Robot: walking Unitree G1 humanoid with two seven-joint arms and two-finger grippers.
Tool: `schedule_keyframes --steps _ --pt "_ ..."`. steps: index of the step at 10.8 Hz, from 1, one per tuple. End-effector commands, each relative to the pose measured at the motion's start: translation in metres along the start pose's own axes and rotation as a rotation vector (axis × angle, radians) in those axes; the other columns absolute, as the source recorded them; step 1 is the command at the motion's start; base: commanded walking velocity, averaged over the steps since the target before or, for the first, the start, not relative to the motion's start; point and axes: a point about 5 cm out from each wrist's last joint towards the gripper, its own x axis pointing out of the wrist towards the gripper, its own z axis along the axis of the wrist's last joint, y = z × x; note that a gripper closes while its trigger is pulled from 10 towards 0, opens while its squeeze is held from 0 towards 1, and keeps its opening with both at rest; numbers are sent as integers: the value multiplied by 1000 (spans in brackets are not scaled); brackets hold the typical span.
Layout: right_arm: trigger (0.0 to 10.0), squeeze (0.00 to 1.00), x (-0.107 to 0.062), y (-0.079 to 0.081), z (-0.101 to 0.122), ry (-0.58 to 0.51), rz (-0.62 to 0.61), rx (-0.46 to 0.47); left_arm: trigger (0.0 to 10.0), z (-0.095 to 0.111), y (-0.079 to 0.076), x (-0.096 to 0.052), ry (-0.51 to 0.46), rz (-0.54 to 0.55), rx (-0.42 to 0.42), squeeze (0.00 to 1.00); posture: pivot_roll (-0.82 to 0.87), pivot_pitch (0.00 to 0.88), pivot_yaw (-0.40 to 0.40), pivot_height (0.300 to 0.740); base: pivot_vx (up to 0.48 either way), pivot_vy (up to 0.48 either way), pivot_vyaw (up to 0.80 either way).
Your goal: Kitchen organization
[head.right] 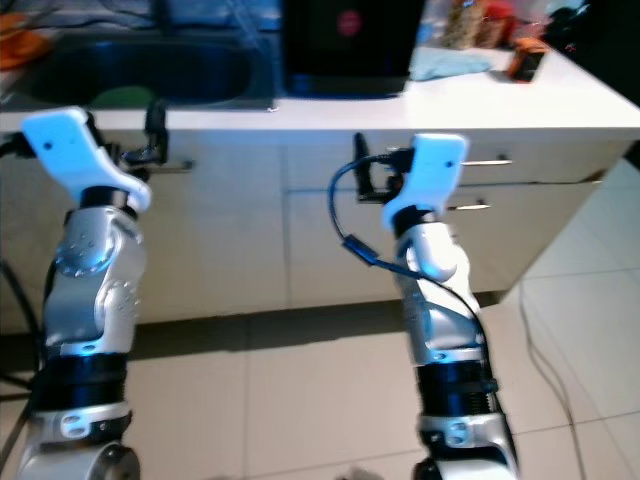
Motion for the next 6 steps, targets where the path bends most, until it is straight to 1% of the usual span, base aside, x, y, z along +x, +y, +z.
schedule_keyframes --steps 1,2,4,6 --pt "10000 0 1 0 1 -2 -2 6 10000 -1 2 1 11 17 4 0 -56 34 -54 740 0 0 0" --pt "10000 0 0 0 1 -1 -1 7 10000 -1 2 0 9 16 3 0 -56 31 -57 740 0 0 0" --pt "10000 0 -2 1 0 -1 7 8 10000 -4 -3 -3 9 -1 1 0 -43 13 -66 740 0 0 0" --pt "10000 0 1 4 0 -1 18 13 10000 -2 -9 -5 0 -20 -10 0 -33 18 -71 740 0 0 0"
